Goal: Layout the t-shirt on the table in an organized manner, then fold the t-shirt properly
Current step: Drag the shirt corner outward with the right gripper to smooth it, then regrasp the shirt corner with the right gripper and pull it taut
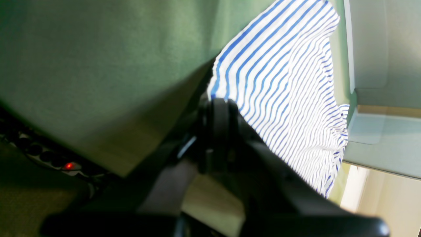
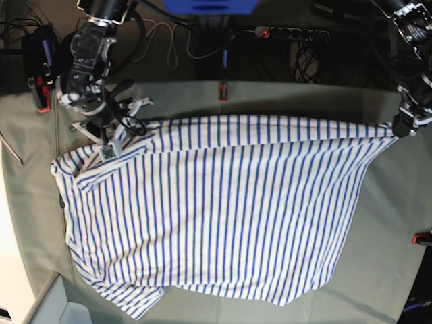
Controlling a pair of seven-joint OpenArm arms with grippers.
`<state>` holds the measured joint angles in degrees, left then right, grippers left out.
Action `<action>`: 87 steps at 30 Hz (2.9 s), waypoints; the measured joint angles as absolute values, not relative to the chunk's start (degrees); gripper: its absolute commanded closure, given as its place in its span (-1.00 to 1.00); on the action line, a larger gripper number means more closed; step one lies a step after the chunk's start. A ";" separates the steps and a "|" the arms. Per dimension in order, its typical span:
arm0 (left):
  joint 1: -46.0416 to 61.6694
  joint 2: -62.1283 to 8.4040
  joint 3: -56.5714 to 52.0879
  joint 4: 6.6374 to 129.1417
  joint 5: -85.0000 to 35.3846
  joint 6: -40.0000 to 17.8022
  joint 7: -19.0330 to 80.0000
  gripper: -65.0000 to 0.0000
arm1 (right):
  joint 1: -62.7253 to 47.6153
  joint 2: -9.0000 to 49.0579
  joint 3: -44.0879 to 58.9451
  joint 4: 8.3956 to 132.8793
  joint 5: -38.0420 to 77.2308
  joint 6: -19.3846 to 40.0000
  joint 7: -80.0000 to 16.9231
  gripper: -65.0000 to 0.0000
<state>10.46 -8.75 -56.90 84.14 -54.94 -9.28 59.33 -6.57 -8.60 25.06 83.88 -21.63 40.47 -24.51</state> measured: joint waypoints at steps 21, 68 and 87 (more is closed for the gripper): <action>10.46 -8.73 -56.90 84.14 -54.94 -9.28 59.33 1.00 | -26.72 -9.06 19.75 99.07 -13.04 40.47 -24.97 1.00; 10.66 -8.82 -56.93 84.09 -54.94 -9.28 59.35 1.00 | -7.33 2.35 27.68 84.84 -6.98 40.27 -25.23 0.03; 10.61 -8.84 -56.90 84.09 -54.94 -9.28 59.31 1.00 | -7.35 2.70 27.57 80.03 -7.01 40.27 -25.06 0.10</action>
<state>10.61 -8.84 -56.90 84.09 -54.94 -9.28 59.31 -7.35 2.70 27.57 80.03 -7.01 40.27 -25.06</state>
